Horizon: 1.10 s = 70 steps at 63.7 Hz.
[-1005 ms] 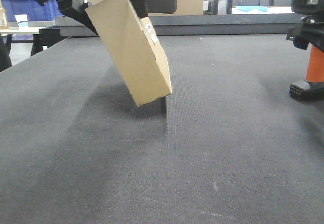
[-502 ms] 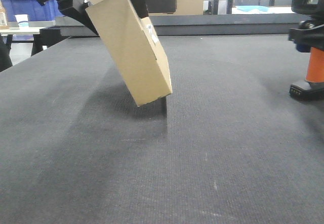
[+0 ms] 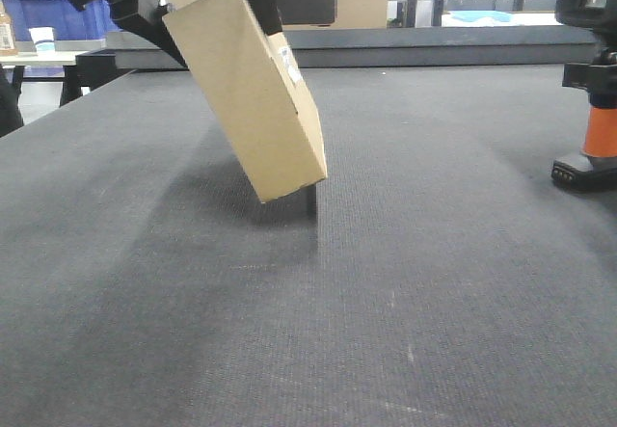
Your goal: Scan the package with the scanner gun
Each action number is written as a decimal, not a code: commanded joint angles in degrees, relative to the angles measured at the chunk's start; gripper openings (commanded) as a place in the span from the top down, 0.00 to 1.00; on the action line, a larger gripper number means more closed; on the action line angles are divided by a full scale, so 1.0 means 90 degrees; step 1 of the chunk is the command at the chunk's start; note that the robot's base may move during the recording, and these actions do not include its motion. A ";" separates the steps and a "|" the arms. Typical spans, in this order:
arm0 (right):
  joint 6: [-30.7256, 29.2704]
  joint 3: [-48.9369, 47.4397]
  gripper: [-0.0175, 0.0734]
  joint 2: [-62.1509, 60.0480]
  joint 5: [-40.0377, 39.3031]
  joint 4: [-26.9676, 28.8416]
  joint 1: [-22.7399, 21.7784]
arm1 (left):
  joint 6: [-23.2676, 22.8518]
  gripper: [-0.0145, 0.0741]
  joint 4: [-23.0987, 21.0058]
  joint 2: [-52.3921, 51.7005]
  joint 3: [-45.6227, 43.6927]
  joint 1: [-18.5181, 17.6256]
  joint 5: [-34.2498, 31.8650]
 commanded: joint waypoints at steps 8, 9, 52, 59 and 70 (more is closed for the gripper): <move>0.0491 -0.0099 0.19 0.0191 -0.0505 -0.0534 -0.0171 | -0.0036 0.96 -0.0015 -0.0049 -0.0018 -0.0036 -0.0085; 0.0491 -0.0114 0.19 0.0207 -0.0505 -0.0588 -0.0171 | -0.0036 0.96 -0.0015 -0.0049 -0.0018 -0.0036 -0.0085; 0.0719 -0.0629 0.19 0.0302 -0.0093 -0.0879 -0.0274 | -0.0036 0.96 -0.0027 -0.0049 -0.0018 -0.0036 -0.0085; 0.0719 -0.0629 0.19 0.0302 -0.0080 -0.1135 -0.0406 | -0.0036 0.96 -0.0027 -0.0049 -0.0018 -0.0036 -0.0085; 0.0719 -0.0629 0.19 0.0302 -0.0136 -0.1388 -0.0561 | -0.0036 0.96 -0.0027 -0.0049 -0.0018 -0.0036 -0.0085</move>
